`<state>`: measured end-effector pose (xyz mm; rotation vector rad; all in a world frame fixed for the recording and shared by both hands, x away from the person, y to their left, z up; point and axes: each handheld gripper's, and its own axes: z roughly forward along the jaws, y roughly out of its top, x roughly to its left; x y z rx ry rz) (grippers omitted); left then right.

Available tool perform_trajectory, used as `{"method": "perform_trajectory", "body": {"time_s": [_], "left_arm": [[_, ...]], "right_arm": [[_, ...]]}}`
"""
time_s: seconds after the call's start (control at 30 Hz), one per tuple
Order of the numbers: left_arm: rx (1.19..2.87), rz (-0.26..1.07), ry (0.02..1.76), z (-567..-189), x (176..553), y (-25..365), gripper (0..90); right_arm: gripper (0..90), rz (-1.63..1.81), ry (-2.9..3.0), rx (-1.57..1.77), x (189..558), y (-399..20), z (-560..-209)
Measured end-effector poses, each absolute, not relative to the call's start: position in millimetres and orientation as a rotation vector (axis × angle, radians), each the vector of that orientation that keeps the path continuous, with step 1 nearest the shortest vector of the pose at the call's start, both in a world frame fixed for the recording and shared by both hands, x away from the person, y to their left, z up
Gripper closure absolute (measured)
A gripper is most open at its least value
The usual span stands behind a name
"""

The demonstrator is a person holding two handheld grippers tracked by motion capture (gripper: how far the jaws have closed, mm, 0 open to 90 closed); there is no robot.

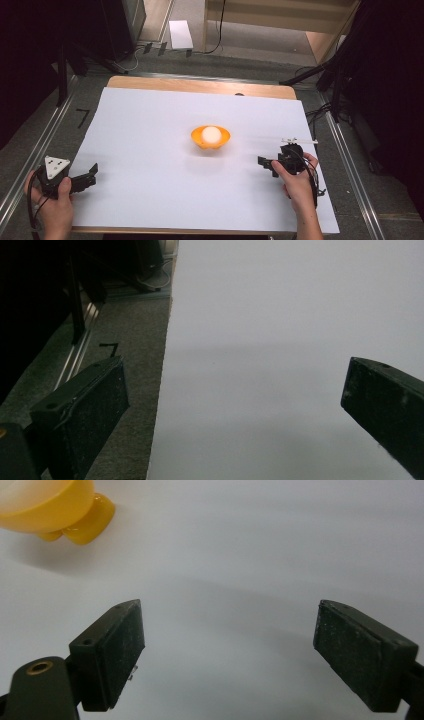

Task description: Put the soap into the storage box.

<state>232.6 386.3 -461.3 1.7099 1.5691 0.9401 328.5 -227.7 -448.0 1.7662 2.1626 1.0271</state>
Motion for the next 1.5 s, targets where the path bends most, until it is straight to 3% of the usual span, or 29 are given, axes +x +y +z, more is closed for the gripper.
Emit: {"method": "perform_trajectory", "body": {"time_s": [1.5], "left_arm": [[1.716,0.986,1.572,-462,232,383,3.7]], "right_arm": [[13.8,1.133,1.937,1.69,238,-332,-488]]}}
